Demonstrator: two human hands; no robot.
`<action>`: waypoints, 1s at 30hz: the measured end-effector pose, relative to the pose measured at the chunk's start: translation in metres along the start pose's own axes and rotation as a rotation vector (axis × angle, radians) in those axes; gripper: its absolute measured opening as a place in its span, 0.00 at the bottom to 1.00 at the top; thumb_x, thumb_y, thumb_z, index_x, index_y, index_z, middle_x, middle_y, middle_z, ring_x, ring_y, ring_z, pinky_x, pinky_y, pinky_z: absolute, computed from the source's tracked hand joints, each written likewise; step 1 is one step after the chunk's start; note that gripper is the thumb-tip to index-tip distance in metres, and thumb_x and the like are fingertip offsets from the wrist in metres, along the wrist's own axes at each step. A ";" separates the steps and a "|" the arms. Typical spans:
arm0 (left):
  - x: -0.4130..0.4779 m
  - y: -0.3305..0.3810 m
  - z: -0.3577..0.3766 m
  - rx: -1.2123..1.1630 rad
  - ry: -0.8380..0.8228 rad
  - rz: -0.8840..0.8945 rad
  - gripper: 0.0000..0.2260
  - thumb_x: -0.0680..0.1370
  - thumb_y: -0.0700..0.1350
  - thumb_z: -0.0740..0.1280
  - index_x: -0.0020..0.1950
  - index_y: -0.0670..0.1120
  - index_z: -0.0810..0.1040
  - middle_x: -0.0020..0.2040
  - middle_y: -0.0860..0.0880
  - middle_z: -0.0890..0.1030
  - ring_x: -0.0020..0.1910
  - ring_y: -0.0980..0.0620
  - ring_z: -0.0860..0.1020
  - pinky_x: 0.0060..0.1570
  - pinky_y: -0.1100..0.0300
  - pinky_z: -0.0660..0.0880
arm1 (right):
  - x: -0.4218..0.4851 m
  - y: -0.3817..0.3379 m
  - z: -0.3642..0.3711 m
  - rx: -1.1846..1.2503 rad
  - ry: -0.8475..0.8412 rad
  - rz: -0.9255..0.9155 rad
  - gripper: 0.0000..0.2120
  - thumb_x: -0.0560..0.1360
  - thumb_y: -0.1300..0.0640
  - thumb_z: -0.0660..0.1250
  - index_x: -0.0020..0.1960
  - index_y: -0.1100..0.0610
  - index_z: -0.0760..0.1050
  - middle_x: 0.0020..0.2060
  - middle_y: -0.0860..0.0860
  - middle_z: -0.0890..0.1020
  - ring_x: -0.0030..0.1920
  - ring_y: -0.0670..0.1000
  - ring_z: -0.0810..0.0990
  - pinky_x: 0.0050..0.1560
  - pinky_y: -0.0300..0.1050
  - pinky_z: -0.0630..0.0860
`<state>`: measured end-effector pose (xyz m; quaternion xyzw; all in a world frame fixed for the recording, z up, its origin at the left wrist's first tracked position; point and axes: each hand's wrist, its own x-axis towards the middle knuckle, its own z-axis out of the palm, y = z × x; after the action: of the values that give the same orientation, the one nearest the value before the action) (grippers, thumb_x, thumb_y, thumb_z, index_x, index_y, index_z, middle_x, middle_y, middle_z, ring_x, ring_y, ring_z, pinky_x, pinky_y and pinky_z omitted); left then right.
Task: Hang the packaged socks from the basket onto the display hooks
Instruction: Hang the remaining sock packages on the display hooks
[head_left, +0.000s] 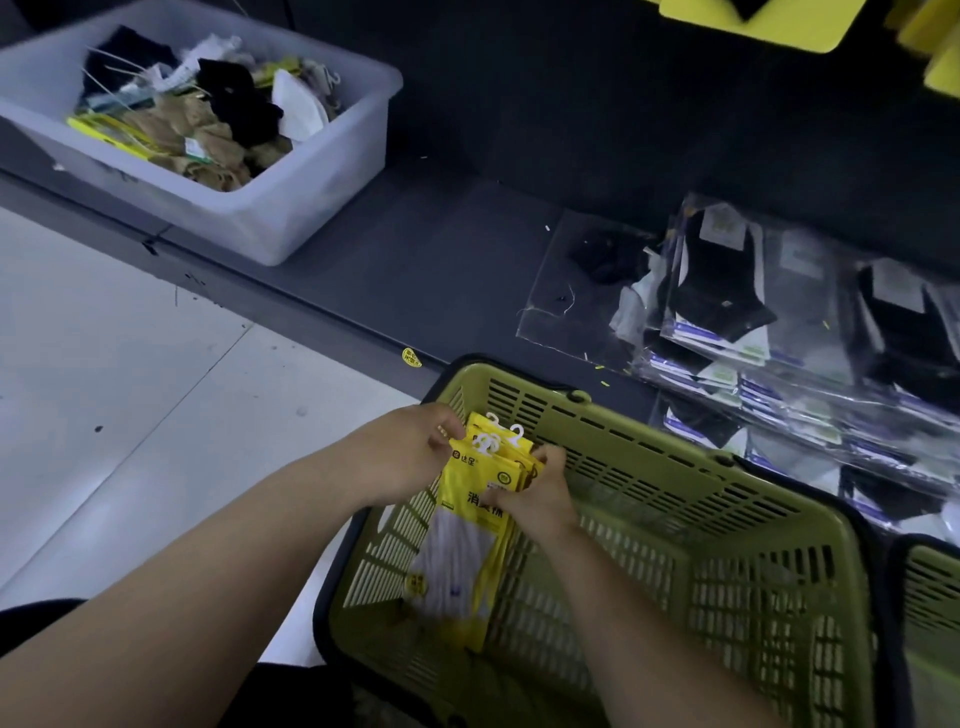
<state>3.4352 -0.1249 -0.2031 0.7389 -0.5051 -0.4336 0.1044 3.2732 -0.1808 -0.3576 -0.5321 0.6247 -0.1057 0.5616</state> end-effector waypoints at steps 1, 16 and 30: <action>0.000 -0.001 0.000 0.006 -0.007 -0.001 0.11 0.81 0.41 0.58 0.61 0.49 0.74 0.56 0.49 0.78 0.54 0.44 0.79 0.51 0.56 0.75 | -0.002 0.002 0.002 0.062 0.017 0.015 0.36 0.62 0.61 0.80 0.55 0.47 0.57 0.47 0.48 0.77 0.43 0.43 0.77 0.36 0.36 0.70; -0.006 0.010 -0.005 0.068 -0.030 -0.039 0.38 0.68 0.52 0.76 0.71 0.43 0.61 0.68 0.45 0.70 0.65 0.47 0.71 0.63 0.52 0.70 | -0.084 -0.029 -0.053 0.551 -0.063 -0.257 0.21 0.63 0.68 0.76 0.53 0.55 0.77 0.44 0.49 0.86 0.45 0.48 0.85 0.41 0.38 0.79; -0.052 0.205 0.063 -0.862 -0.102 0.469 0.24 0.66 0.40 0.77 0.59 0.50 0.74 0.51 0.51 0.85 0.49 0.51 0.84 0.45 0.58 0.81 | -0.212 -0.097 -0.233 0.636 0.552 -0.577 0.23 0.69 0.57 0.75 0.61 0.50 0.73 0.48 0.47 0.84 0.49 0.47 0.83 0.44 0.40 0.78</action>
<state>3.2477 -0.1594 -0.0924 0.4727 -0.4369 -0.6034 0.4707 3.0951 -0.1632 -0.0815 -0.4378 0.5143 -0.5781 0.4578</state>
